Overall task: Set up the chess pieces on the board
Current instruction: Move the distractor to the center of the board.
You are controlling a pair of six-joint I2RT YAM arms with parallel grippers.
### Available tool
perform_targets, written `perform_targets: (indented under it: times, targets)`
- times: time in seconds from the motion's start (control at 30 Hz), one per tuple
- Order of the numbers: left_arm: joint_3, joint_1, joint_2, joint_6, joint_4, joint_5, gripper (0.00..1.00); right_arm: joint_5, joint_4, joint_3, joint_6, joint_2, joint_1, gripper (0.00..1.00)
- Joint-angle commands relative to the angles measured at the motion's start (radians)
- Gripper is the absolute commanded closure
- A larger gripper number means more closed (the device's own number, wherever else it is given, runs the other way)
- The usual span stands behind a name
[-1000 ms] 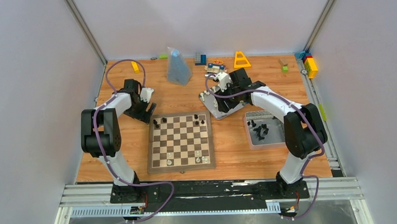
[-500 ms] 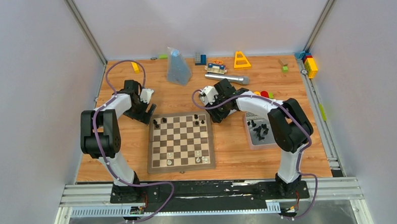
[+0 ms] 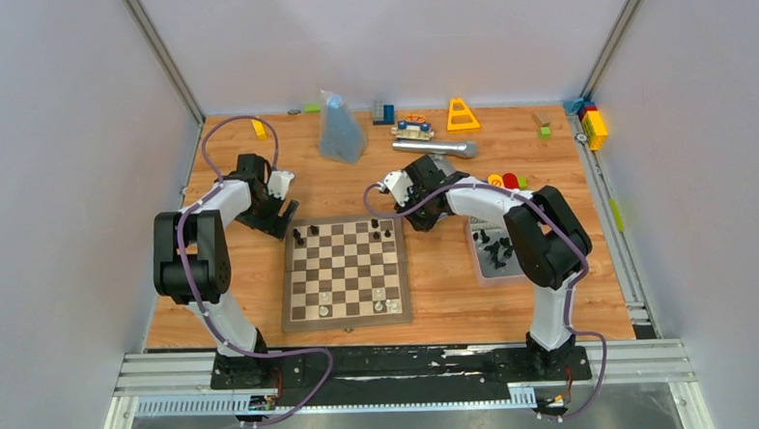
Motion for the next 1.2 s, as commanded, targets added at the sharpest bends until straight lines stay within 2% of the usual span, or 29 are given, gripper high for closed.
perform_targets:
  times: [0.0, 0.27, 0.8, 0.93, 1.1, 1.17]
  targets:
    - [-0.005, 0.002, -0.036, 0.014, -0.006, 0.005, 0.1, 0.048, 0.013, 0.026, -0.113, 0.005, -0.019, 0.94]
    - [0.012, 0.002, -0.022, 0.016, -0.025, 0.012, 0.11, 0.033, -0.014, 0.067, -0.231, 0.025, -0.061, 0.97]
    - [-0.007, 0.002, -0.009, 0.023, -0.019, 0.012, 0.11, 0.045, -0.031, 0.19, -0.11, 0.126, -0.137, 0.96]
    - [-0.022, 0.007, -0.014, 0.021, -0.01, -0.032, 0.11, 0.024, -0.031, 0.197, -0.064, 0.106, -0.139, 0.88]
    - [-0.025, 0.107, -0.048, 0.006, -0.018, 0.029, 0.12, -0.038, -0.031, 0.161, -0.022, 0.014, -0.138, 0.67]
    - [-0.03, 0.143, -0.068, 0.012, -0.018, 0.043, 0.12, -0.058, -0.031, 0.142, -0.008, -0.023, -0.139, 0.63]
